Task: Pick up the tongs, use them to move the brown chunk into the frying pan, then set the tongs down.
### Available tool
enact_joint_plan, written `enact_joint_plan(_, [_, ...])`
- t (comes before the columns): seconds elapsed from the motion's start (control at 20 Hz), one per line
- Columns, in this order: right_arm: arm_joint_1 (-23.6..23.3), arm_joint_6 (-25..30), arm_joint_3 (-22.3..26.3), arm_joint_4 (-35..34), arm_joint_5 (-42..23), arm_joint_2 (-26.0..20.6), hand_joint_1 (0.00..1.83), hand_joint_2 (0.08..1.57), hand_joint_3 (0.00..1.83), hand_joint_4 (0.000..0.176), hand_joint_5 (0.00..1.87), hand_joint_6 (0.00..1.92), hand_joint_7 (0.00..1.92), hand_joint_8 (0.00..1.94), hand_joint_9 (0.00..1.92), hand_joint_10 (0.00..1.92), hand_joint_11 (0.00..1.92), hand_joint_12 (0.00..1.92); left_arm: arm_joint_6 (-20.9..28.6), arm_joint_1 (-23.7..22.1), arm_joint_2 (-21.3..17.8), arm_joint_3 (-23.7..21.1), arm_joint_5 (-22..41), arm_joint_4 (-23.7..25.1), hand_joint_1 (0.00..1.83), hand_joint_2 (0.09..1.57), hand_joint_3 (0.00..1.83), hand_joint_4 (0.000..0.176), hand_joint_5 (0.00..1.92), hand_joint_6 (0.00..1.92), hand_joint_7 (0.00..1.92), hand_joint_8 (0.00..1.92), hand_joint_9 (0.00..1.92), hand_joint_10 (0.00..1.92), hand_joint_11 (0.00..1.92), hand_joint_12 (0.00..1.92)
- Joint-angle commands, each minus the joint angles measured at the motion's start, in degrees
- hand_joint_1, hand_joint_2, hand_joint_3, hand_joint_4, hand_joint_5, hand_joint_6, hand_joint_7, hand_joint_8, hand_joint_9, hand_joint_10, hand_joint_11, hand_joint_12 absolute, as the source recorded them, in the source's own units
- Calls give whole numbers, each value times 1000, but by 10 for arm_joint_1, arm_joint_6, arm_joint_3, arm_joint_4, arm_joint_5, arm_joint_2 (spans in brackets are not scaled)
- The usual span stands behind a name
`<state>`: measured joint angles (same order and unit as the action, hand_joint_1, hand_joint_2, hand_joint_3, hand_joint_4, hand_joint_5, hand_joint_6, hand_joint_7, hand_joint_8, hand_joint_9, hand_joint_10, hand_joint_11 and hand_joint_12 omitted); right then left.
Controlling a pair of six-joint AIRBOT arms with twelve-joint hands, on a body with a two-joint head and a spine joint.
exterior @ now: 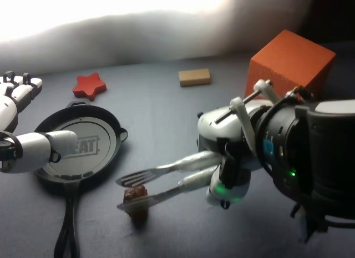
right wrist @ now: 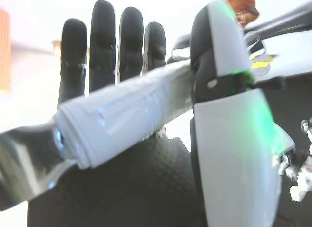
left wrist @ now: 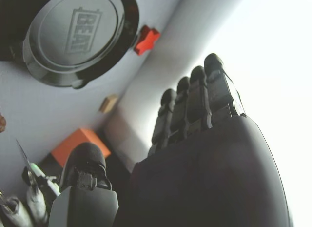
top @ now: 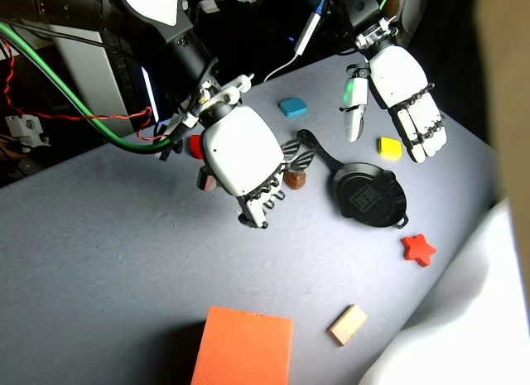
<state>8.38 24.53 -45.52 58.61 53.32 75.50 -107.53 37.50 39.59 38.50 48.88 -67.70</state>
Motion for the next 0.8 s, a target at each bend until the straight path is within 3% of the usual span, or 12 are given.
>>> enact_joint_plan(0.0, [-3,3,-1,40,-12,0,1083,1150,1,0,844,1,914,2,892,2,362,1218,2,-2,-6,0,50,30,0,1183,0,22,0,0,0,0,0,0,0,7])
enact_joint_plan(0.25, [2,6,-18,41,-15,9,1084,1146,0,0,822,0,897,0,872,0,351,1216,2,-1,-6,-2,47,30,0,1185,0,21,0,0,0,0,0,0,4,2])
enact_joint_plan(0.4, [2,7,-23,41,-17,11,1081,1145,0,0,789,1,865,0,851,2,314,1229,1,-1,-6,-2,47,30,0,1193,4,11,0,0,0,0,0,0,4,2])
enact_joint_plan(0.75, [11,5,-23,48,-19,12,1060,1139,0,0,738,0,813,0,802,0,268,1215,0,-2,-6,-3,47,30,0,1188,1,16,0,0,0,0,0,0,10,7])
